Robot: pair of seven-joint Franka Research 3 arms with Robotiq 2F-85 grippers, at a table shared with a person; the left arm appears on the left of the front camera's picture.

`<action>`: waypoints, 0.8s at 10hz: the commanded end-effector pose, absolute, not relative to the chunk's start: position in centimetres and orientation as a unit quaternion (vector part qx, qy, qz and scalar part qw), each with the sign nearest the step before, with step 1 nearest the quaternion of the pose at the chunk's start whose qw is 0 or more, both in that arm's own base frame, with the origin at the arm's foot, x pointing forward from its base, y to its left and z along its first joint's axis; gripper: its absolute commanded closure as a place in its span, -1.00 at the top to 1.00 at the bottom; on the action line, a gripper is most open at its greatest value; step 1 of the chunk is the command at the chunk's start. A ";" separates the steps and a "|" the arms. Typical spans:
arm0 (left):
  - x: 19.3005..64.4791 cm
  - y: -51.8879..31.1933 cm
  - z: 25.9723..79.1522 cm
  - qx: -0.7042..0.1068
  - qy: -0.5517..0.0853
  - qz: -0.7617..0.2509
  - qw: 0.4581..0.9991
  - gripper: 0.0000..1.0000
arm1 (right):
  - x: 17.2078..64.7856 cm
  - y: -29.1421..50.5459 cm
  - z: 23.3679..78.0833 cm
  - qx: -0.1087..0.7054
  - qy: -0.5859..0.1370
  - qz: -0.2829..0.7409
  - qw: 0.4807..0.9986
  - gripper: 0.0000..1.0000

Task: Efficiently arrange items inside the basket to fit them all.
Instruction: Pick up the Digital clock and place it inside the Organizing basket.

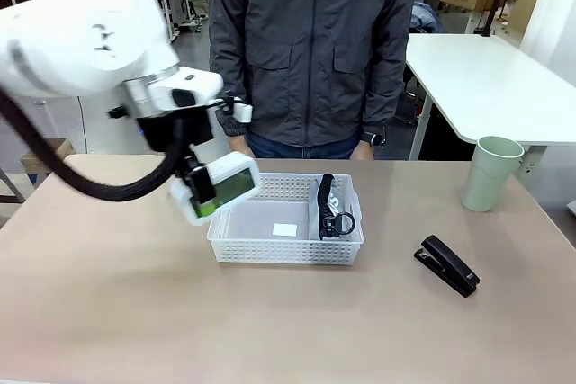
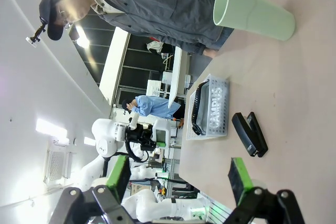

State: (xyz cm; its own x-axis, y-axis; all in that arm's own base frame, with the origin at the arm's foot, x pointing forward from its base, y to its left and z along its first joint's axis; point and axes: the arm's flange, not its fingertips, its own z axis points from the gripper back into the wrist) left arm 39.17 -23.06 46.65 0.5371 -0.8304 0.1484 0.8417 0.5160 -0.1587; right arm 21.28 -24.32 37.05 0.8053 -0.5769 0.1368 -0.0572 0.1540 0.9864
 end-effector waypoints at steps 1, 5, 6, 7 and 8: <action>42.1 -25.0 46.6 -0.077 -0.027 -0.470 0.879 0.05 | 21.5 -24.4 37.2 0.626 -0.268 -0.172 0.711 1.00; 44.0 -30.1 40.7 -0.074 -0.059 -0.464 0.881 0.05 | 21.5 -24.4 37.2 0.626 -0.268 -0.172 0.711 1.00; 44.4 -31.4 39.1 -0.046 -0.080 -0.455 0.886 0.05 | 21.5 -24.4 37.2 0.626 -0.268 -0.172 0.711 1.00; 44.8 -32.3 37.6 -0.017 -0.092 -0.447 0.890 0.05 | 21.5 -24.4 37.2 0.626 -0.268 -0.172 0.711 1.00; 45.4 -33.1 36.4 -0.003 -0.072 -0.451 0.890 0.05 | 21.5 -24.4 37.2 0.626 -0.268 -0.172 0.711 1.00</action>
